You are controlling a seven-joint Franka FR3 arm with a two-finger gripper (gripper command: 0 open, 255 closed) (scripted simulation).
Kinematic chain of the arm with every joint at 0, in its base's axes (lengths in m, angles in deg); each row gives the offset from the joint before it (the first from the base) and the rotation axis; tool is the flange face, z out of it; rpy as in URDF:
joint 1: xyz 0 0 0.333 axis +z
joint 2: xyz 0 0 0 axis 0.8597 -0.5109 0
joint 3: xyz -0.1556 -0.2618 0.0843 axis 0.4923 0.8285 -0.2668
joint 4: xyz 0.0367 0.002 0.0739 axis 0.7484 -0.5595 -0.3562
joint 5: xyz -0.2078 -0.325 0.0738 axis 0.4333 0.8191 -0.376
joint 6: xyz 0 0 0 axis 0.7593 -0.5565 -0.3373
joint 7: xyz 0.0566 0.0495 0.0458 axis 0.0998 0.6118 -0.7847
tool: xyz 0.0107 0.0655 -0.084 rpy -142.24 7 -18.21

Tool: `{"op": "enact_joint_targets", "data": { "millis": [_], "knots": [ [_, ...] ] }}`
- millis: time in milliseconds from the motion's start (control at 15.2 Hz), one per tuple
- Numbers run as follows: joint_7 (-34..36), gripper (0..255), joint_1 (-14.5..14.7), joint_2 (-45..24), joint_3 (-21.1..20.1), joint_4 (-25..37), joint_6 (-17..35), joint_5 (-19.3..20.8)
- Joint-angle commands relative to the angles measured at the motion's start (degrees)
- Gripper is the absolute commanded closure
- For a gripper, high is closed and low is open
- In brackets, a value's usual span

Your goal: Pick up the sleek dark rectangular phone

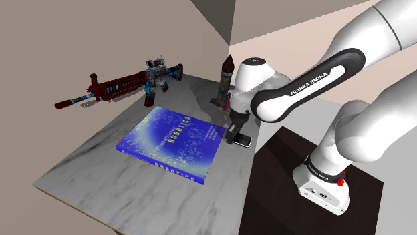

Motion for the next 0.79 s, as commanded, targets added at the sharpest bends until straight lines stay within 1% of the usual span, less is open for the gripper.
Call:
{"op": "enact_joint_targets", "data": {
  "millis": [0, 594, 726],
  "knots": [
    [-0.1, 255, 0.1, 1.6, 0.3, 0.6, -2.3, -0.1],
    [-0.4, 255, 0.4, 7.9, 1.5, 3.7, -11.6, -0.1],
    [-0.4, 255, 0.4, 8.0, 1.5, 3.8, -11.8, 0.0]
  ]
}}
